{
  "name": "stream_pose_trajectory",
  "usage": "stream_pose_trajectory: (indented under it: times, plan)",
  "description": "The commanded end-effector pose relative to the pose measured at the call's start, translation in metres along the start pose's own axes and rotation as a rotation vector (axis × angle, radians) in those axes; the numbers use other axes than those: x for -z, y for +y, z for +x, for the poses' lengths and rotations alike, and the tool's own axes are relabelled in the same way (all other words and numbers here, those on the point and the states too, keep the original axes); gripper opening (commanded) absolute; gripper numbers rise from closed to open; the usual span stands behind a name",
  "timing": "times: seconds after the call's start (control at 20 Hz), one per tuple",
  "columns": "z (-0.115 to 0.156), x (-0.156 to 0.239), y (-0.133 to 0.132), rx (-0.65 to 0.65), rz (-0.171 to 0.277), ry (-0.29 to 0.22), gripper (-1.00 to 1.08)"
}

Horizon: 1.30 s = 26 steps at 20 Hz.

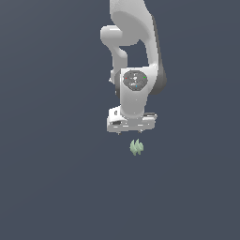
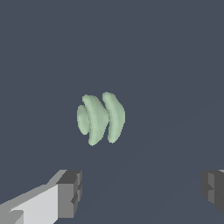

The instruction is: Pick up the object and move it to a goal position.

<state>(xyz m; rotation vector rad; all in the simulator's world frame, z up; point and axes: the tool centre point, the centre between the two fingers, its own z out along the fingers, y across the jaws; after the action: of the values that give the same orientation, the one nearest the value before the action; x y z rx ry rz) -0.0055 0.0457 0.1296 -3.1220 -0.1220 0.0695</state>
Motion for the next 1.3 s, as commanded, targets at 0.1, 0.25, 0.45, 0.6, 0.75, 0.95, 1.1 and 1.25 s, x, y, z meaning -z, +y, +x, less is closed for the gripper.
stream_pose_trajectory:
  times: [0.1, 0.25, 0.45, 0.6, 0.75, 0.95, 1.1, 1.25]
  plan:
    - [0.017, -0.016, -0.015, 0.06, -0.011, 0.018, 1.0]
    - [0.026, -0.027, -0.024, 0.096, -0.016, 0.029, 1.0]
    - [0.034, -0.036, -0.032, 0.126, -0.02, 0.039, 1.0]
    - [0.036, -0.038, -0.034, 0.136, -0.021, 0.042, 1.0]
    - [0.035, -0.038, -0.034, 0.133, -0.02, 0.04, 1.0]
    - [0.036, -0.048, -0.034, 0.134, -0.021, 0.041, 1.0]
    - [0.036, -0.063, -0.034, 0.135, -0.021, 0.041, 1.0]
    - [0.037, -0.079, -0.034, 0.136, -0.021, 0.042, 1.0]
